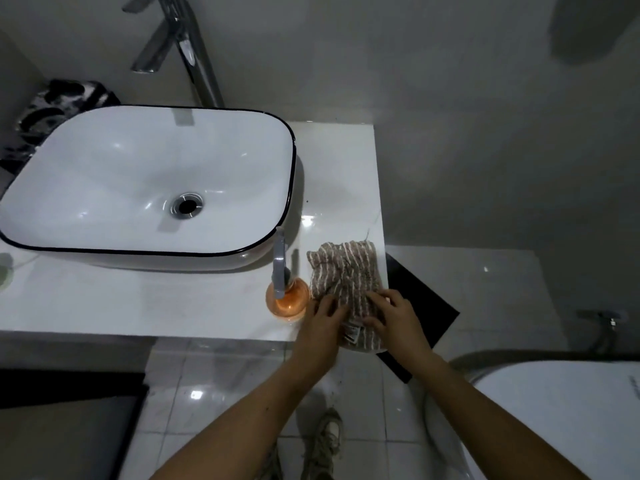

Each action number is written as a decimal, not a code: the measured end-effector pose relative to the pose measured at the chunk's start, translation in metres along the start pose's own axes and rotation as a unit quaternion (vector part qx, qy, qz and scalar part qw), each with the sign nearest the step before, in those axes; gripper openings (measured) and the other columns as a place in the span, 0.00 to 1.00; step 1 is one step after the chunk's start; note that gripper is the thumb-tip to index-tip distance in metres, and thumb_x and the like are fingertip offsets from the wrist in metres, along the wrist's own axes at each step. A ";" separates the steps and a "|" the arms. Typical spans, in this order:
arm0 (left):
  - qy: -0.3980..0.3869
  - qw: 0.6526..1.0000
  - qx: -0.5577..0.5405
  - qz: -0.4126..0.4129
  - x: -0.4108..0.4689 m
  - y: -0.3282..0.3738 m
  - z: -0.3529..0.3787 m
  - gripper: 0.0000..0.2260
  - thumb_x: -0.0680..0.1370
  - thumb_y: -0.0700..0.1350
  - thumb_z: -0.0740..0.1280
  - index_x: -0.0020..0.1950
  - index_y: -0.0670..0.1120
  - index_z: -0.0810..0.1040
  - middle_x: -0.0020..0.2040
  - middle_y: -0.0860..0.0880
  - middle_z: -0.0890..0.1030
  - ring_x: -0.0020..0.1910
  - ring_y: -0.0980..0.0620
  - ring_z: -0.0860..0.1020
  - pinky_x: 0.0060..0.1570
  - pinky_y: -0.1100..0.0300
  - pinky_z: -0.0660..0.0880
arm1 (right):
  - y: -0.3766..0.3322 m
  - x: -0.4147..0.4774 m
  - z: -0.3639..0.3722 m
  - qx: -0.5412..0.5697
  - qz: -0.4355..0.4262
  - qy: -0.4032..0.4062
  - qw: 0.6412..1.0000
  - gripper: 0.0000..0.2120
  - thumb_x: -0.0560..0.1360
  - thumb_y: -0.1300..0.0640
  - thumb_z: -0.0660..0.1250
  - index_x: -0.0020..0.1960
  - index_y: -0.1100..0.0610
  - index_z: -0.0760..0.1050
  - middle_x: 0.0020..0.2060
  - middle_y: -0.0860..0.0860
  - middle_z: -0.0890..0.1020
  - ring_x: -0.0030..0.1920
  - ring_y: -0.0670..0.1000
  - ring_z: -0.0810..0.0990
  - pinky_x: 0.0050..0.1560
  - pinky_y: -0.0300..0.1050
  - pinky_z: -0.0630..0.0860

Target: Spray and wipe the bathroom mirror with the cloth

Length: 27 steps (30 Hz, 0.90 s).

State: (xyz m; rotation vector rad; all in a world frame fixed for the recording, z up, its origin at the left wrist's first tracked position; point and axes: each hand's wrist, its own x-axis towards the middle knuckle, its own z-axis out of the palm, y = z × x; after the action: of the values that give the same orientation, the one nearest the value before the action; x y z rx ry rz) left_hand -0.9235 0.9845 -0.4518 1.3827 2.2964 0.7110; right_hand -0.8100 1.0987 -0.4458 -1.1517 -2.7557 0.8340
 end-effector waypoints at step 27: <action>-0.109 0.979 0.174 -0.007 -0.012 0.020 -0.005 0.18 0.74 0.45 0.64 0.63 0.45 0.70 0.61 0.44 0.73 0.58 0.45 0.72 0.49 0.53 0.75 | 0.026 -0.022 -0.017 0.043 0.055 -0.126 0.990 0.24 0.76 0.58 0.63 0.70 0.57 0.64 0.69 0.54 0.66 0.65 0.52 0.68 0.64 0.38 0.64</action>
State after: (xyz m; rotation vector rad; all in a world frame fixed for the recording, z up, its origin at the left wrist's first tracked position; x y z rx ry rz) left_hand -0.9073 0.9805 -0.4353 1.5044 2.3223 0.1433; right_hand -0.7736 1.1071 -0.4404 -1.2733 -2.8345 1.1752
